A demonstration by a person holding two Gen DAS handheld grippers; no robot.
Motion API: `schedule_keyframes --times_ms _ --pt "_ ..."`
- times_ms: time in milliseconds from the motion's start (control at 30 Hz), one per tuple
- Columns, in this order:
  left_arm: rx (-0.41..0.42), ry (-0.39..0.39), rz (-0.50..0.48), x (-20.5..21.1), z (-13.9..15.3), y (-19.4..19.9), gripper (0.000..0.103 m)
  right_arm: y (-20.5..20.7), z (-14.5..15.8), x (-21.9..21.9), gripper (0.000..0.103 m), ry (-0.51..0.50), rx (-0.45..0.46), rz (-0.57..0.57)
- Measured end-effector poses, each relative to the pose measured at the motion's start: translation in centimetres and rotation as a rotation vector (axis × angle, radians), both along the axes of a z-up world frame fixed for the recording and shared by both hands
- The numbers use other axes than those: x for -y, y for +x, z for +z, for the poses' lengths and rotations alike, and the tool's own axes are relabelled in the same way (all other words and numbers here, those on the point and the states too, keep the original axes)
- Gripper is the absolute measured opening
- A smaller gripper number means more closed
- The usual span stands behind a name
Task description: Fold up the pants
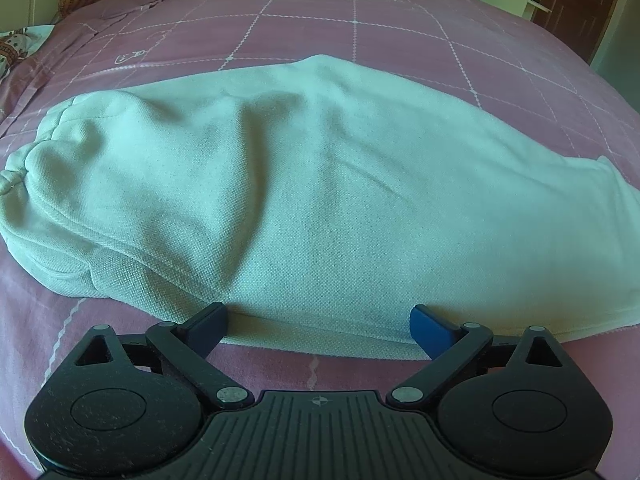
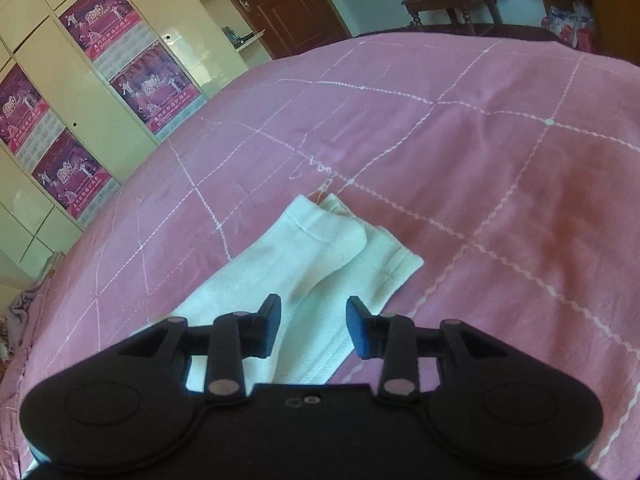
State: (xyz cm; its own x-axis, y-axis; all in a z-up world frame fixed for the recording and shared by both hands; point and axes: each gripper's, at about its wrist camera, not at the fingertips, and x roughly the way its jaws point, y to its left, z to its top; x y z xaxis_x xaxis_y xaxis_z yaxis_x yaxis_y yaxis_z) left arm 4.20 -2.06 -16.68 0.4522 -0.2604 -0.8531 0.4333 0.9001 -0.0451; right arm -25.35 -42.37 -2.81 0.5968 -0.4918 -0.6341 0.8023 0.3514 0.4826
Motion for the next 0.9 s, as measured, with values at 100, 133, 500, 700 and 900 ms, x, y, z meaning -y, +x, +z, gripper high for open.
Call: schedule_keyframes --times_ms 100,133,500,700,900 --pt "0.000 -0.001 0.000 -0.1 0.0 0.0 0.097 1.2 -0.5 0.9 0.027 0.041 0.004 0.029" --pt "0.000 0.000 -0.002 -0.2 0.0 0.0 0.098 1.7 -0.6 1.2 0.024 0.044 0.010 0.036" --pt "-0.001 0.003 -0.011 0.0 -0.3 0.1 0.101 6.1 0.4 3.5 0.006 0.011 0.004 0.049" --pt "-0.003 -0.015 0.002 -0.3 -0.2 0.1 0.102 5.9 9.4 -1.0 0.005 -0.385 0.150 0.101" --pt "0.011 0.006 -0.019 0.1 -0.4 -0.3 0.103 2.5 -0.7 1.7 0.005 -0.117 -0.180 0.008"
